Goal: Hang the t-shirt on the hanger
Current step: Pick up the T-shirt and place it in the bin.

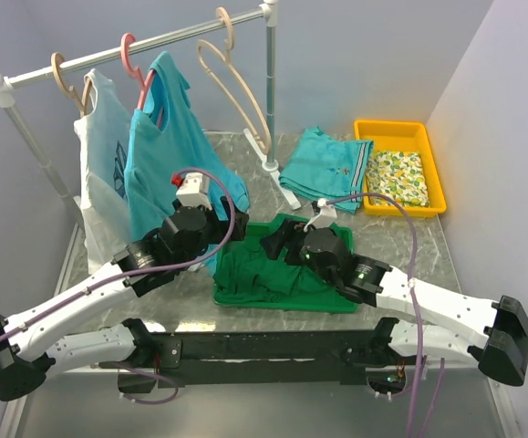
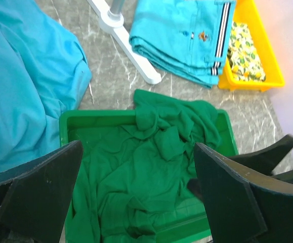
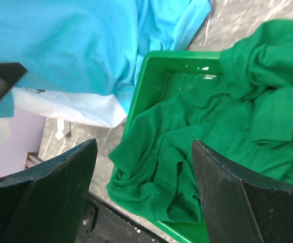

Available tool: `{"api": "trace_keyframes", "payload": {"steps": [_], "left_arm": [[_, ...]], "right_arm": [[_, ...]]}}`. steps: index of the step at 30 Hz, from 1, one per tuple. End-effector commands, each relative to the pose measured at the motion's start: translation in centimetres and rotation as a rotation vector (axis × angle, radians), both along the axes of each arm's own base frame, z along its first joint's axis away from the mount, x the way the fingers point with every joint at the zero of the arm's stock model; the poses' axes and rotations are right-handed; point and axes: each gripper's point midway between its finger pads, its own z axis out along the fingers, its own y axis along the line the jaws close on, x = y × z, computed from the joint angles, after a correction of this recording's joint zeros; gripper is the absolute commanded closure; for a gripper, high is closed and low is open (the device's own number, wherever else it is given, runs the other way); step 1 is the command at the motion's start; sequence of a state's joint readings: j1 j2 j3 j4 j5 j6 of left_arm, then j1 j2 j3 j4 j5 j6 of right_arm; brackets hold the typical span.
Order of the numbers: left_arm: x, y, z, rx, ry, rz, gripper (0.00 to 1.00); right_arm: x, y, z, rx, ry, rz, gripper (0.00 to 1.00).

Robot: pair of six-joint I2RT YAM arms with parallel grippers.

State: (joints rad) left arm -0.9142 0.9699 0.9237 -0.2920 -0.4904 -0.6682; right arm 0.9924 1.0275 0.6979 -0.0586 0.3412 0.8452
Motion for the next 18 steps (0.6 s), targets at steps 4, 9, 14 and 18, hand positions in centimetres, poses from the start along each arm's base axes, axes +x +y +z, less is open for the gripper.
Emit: {"api": "trace_keyframes", "payload": {"steps": [4, 9, 14, 18], "left_arm": [[-0.2, -1.2, -0.1, 0.010, -0.011, -0.061, 0.04], [-0.2, -1.4, -0.6, 0.023, -0.002, -0.070, 0.03], [-0.1, -1.2, -0.9, 0.044, 0.005, -0.061, 0.04], [-0.1, -0.9, -1.3, 0.057, 0.012, -0.053, 0.04]], "right_arm": [[0.4, -2.2, 0.7, -0.043, -0.064, -0.062, 0.17], [0.3, -2.7, 0.7, -0.055, -0.074, -0.067, 0.17], [0.3, -3.1, -0.8, -0.105, -0.042, -0.080, 0.17], [0.0, -3.4, -2.7, -0.166, 0.009, -0.082, 0.17]]}}
